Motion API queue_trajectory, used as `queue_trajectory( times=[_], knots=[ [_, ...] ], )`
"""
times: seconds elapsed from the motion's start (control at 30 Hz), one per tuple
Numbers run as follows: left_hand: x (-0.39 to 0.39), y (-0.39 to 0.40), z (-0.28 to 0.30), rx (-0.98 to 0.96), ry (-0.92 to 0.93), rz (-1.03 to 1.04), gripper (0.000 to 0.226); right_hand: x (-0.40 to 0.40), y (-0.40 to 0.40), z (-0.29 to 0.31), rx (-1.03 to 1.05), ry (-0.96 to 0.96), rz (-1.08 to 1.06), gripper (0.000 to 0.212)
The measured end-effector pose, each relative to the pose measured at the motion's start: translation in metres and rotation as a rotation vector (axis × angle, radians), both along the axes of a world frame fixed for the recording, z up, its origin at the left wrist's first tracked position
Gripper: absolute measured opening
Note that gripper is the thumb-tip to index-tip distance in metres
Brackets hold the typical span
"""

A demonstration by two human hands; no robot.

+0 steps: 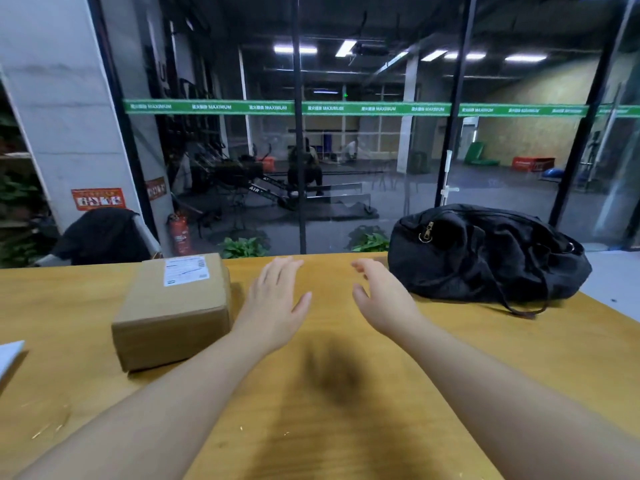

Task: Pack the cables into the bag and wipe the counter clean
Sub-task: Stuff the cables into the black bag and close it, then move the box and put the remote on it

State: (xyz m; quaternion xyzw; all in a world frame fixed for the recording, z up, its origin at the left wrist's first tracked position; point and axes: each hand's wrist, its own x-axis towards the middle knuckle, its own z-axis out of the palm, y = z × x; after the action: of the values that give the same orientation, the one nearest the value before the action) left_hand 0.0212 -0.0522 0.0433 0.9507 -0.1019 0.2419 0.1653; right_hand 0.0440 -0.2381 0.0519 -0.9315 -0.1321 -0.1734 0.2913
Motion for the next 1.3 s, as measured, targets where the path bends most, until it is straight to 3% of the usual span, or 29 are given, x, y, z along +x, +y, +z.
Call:
queue_trajectory(
  times=[0.2,0.53,0.63,0.8,0.9,1.03,1.17,1.3],
  knots=[
    [-0.012,0.094,-0.013,-0.077,0.087,0.292,0.063,-0.008,0.099,-0.013,0.098,0.213,0.149,0.048],
    [0.001,0.186,-0.012,-0.329,0.122,0.656,0.056,0.005,0.208,-0.025,0.312,0.55,0.133,0.072],
    [0.007,0.195,-0.006,-0.429,0.204,0.654,0.047,0.008,0.22,-0.028,0.301,0.55,0.124,0.073],
    [0.008,0.198,-0.009,-0.381,0.185,0.6,0.042,0.021,0.212,-0.026,0.294,0.492,0.11,0.057],
    [0.006,0.191,-0.011,-0.52,0.128,0.459,0.029,0.037,0.196,-0.024,0.406,0.433,-0.03,0.057],
    [0.014,0.194,-0.013,-0.544,0.041,0.398,0.018,0.045,0.186,-0.024,0.486,0.355,-0.191,0.068],
    [0.038,0.213,-0.02,-0.561,0.12,0.613,0.053,0.042,0.189,-0.03,0.55,0.447,-0.151,0.077],
    [0.053,0.218,-0.03,-0.92,0.29,0.593,0.075,0.042,0.189,-0.035,0.583,0.602,-0.106,0.07]
  ],
)
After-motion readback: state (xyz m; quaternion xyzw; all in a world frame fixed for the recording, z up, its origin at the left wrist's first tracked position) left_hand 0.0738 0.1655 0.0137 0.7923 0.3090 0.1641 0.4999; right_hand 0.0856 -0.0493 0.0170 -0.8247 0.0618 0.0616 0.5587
